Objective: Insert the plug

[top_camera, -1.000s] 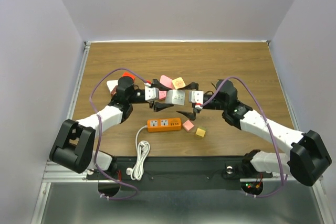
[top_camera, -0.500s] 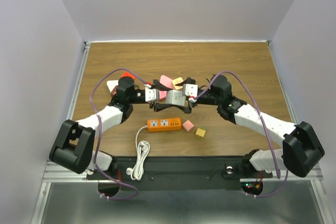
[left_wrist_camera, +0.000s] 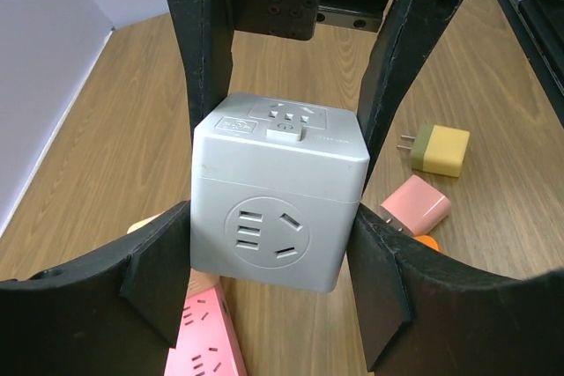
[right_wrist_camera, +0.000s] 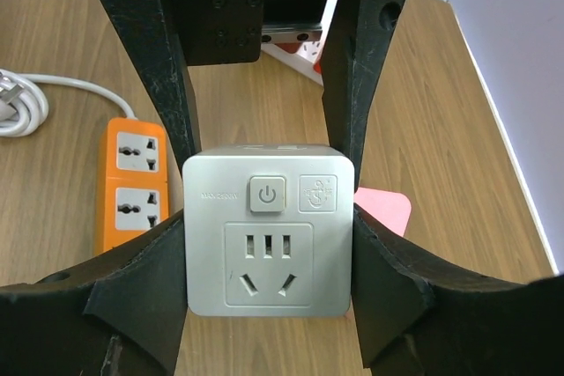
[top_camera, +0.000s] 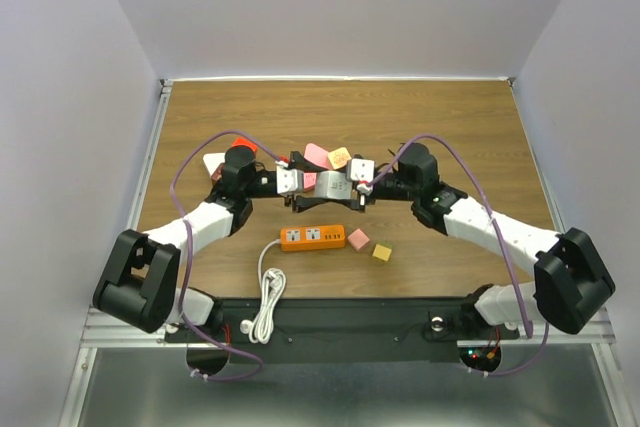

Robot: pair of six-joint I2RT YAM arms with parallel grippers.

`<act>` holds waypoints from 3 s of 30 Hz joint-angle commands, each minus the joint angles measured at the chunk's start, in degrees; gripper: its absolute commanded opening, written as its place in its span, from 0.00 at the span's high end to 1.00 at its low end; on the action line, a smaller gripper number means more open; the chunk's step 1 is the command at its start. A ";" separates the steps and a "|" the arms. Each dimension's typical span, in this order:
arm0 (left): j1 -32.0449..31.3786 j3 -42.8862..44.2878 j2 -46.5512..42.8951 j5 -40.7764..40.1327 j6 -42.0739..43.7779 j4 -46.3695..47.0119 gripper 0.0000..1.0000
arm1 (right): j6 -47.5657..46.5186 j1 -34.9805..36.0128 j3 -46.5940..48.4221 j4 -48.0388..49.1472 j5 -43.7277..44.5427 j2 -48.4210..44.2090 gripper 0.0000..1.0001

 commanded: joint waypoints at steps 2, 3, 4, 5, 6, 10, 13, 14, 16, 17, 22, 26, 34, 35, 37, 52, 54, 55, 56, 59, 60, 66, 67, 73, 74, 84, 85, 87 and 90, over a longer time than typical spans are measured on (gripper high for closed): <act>-0.45 0.75 -2.72 -2.28 -3.74 5.83 0.82 | 3.70 0.45 2.86 0.60 6.55 1.29 1.00; -0.45 0.66 -2.37 -3.87 -5.25 7.06 0.75 | 5.01 0.36 3.04 1.21 8.66 1.20 0.99; -0.27 0.49 -2.20 -7.28 -6.65 9.94 0.54 | 7.90 0.45 3.04 2.61 11.12 0.94 0.99; -0.10 0.22 -1.93 -9.06 -8.41 11.45 0.46 | 9.06 0.45 3.04 3.06 13.41 0.77 0.99; 0.17 0.13 -1.67 -10.73 -9.90 12.86 0.40 | 10.12 0.45 3.13 3.50 17.00 0.50 0.99; 3.59 -0.31 0.17 -14.87 -20.08 21.54 0.22 | 16.78 0.36 3.31 4.73 20.54 -0.20 0.99; 6.32 -0.92 1.05 -18.99 -24.32 25.86 0.18 | 21.61 0.36 2.87 7.28 27.72 -0.12 1.00; 6.84 -1.10 1.23 -21.79 -26.42 26.66 0.17 | 22.77 0.45 3.04 8.41 29.93 -0.03 0.99; 7.81 -1.10 1.76 -25.32 -27.41 26.76 0.15 | 24.70 0.36 3.22 9.30 34.06 0.94 0.99; 8.08 -0.66 2.02 -27.42 -28.10 26.58 0.15 | 25.15 0.36 3.39 9.57 34.87 1.37 0.99; 8.43 -0.39 2.47 -33.14 -28.99 26.23 0.15 | 28.05 0.36 5.85 9.83 34.71 5.76 0.99; 8.78 -1.62 1.41 -40.52 -29.17 26.58 0.15 | 31.30 0.45 8.84 9.83 32.94 10.68 1.00; 9.05 -0.57 2.55 -43.60 -30.92 25.62 0.14 | 34.56 2.03 11.74 9.92 29.96 15.88 1.00; 9.13 -0.48 2.64 -45.27 -31.10 25.09 0.14 | 35.08 2.12 12.01 9.83 29.61 16.49 1.00; 9.31 -0.22 2.99 -46.33 -31.36 24.83 0.14 | 35.61 2.56 12.62 9.83 28.56 18.34 0.99; 9.49 1.45 4.92 -47.92 -31.54 23.59 0.14 | 35.88 7.39 17.10 6.93 35.92 25.54 0.99; 9.49 1.36 4.92 -48.10 -31.54 23.77 0.14 | 35.88 7.31 18.07 6.58 37.95 26.77 1.00; 9.49 1.28 4.92 -48.18 -31.54 23.86 0.15 | 35.88 7.31 18.33 6.41 39.61 27.13 0.99; 9.49 1.27 4.92 -48.27 -31.54 23.94 0.14 | 37.36 7.31 18.68 6.32 40.58 27.39 1.00; 9.49 1.54 5.10 -48.19 -31.54 23.86 0.14 | 37.72 7.31 19.65 5.36 41.90 28.36 1.00; 9.49 1.63 5.27 -48.18 -31.54 23.86 0.14 | 37.81 7.31 19.92 5.09 42.52 28.88 1.00; 9.49 1.71 5.54 -48.36 -31.45 23.77 0.15 | 38.25 7.31 20.44 4.65 44.37 29.68 1.00; 9.49 1.71 5.54 -48.27 -31.45 23.77 0.14 | 38.25 7.39 20.45 4.65 44.28 29.85 1.00; 9.49 1.80 5.71 -48.27 -31.45 23.86 0.14 | 38.78 7.48 21.32 2.89 44.28 30.65 1.00; 9.49 1.89 5.80 -48.36 -31.45 23.86 0.15 | 38.95 7.48 21.32 2.45 44.72 30.65 1.00; 9.49 1.72 5.63 -49.41 -31.36 23.68 0.14 | 39.66 8.71 20.53 1.22 47.09 30.03 1.00; 9.49 1.71 5.63 -49.41 -31.45 23.77 0.14 | 39.66 8.89 20.19 1.13 47.09 29.86 1.00; 9.49 1.63 5.63 -49.41 -31.36 23.77 0.14 | 39.83 9.15 19.83 1.04 47.18 29.51 1.00; 9.49 1.63 5.63 -49.41 -31.36 23.77 0.14 | 40.01 9.42 19.22 1.04 47.62 28.80 0.99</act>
